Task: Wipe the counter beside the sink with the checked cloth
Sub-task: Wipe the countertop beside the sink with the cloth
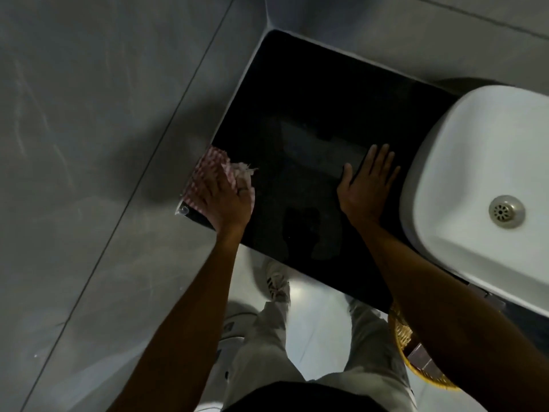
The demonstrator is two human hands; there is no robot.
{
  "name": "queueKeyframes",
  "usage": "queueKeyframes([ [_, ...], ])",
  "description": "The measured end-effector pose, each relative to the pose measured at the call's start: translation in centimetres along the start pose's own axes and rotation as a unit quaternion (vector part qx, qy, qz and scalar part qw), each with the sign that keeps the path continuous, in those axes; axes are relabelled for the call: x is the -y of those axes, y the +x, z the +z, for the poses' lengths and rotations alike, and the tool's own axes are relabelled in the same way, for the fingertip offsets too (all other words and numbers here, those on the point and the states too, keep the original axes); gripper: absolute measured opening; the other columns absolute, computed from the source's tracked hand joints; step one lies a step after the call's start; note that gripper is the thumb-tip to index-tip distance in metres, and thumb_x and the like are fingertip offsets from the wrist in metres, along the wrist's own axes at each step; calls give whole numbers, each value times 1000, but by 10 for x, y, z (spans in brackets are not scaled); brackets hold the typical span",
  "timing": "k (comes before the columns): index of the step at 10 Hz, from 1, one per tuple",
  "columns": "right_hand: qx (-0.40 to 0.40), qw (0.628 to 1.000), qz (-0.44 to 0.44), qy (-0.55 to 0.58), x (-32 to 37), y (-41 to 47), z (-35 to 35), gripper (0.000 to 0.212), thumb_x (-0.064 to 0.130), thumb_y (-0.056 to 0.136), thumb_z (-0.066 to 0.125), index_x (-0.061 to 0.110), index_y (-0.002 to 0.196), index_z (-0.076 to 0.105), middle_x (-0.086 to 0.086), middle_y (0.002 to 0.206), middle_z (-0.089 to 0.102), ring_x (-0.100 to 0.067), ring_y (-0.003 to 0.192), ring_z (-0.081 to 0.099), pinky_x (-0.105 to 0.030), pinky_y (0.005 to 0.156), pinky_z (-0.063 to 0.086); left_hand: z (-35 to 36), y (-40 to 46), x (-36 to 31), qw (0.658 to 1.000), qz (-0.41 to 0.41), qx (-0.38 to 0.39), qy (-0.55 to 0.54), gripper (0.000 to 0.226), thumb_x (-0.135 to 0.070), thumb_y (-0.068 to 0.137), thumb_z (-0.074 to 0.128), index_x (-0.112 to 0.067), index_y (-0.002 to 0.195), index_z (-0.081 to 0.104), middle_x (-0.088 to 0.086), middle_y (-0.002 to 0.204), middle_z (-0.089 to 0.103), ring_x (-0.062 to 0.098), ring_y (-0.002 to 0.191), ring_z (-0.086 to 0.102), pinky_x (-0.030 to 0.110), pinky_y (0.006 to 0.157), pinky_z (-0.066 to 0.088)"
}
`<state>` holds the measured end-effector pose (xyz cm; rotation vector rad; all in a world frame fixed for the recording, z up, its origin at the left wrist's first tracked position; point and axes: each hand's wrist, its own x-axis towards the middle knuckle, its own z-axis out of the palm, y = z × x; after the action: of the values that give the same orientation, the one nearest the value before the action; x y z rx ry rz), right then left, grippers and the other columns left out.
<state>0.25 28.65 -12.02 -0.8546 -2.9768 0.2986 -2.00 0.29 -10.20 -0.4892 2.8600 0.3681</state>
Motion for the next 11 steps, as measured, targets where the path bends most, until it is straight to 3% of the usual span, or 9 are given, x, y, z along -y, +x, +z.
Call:
queueKeyframes([
  [2, -6, 1000, 0, 14, 1, 0, 1, 75, 51, 103, 30, 4, 161, 25, -21, 169, 22, -38, 158, 19, -57, 128, 9, 19, -60, 0, 998, 18, -17, 52, 104, -86, 87, 33, -16, 162, 19, 23, 167, 25, 45, 154, 22, 61, 122, 0],
  [3, 7, 1000, -5, 20, 0, -2, 0, 75, 52, 103, 29, 4, 161, 25, -21, 169, 21, -37, 158, 18, -56, 129, 8, 25, -83, -3, 999, 27, -22, 18, 88, -73, 96, 35, -13, 161, 26, 23, 165, 30, 46, 153, 27, 65, 125, 9],
  [4, 49, 997, -19, 48, -3, -4, -6, 76, 52, 103, 29, 4, 162, 22, -21, 170, 17, -37, 159, 13, -55, 129, 7, 34, -116, -1, 989, 138, -43, -17, 66, -49, 103, 48, -16, 157, 33, 21, 162, 38, 45, 151, 32, 65, 125, 15],
  [6, 179, 969, -32, 165, -6, -44, -40, 61, 42, 110, 34, 9, 161, 27, -13, 173, 13, -28, 161, 6, -39, 129, -2, 46, -173, 26, 934, 331, 135, -9, 61, -42, 104, 49, -21, 159, 33, 9, 167, 32, 29, 158, 15, 61, 127, 17],
  [7, 213, 932, -19, 292, -8, -73, -66, 50, 37, 110, 41, 12, 153, 44, -9, 168, 31, -20, 158, 19, -27, 125, 10, 17, -179, 31, 908, 318, 249, -109, 56, -32, 107, 47, -21, 160, 31, 3, 170, 22, 22, 158, 3, 55, 130, 6],
  [8, 253, 876, -7, 410, -12, -112, -90, 41, 40, 108, 47, 17, 137, 63, -3, 145, 61, -13, 139, 51, -37, 121, 37, -62, -165, 10, 830, 23, 427, -358, 49, -23, 111, 40, -1, 155, 38, 22, 164, 31, 40, 155, 23, 42, 124, 25],
  [9, 354, 797, 34, 489, 0, -128, -100, 53, 53, 103, 47, 17, 139, 61, -3, 138, 66, -18, 128, 62, -47, 111, 49, -98, -144, 3, 725, -161, 459, -487, 58, -32, 112, 31, 8, 153, 33, 28, 159, 36, 49, 149, 28, 53, 119, 33],
  [10, 446, 718, 98, 526, 27, -131, -110, 60, 58, 93, 60, 22, 141, 58, -5, 136, 67, -23, 121, 67, -48, 104, 53, -107, -113, -5, 662, -215, 461, -551, 68, -47, 103, 43, -2, 154, 38, 6, 146, 50, 36, 149, 38, 36, 93, 55],
  [11, 400, 744, 116, 523, 44, -119, -106, 43, 33, 94, 71, 21, 135, 62, -4, 130, 72, -22, 115, 71, -51, 104, 55, -100, -92, -10, 686, -230, 428, -541, 59, -43, 107, 39, -6, 154, 39, 7, 151, 48, 36, 147, 42, 40, 97, 52],
])
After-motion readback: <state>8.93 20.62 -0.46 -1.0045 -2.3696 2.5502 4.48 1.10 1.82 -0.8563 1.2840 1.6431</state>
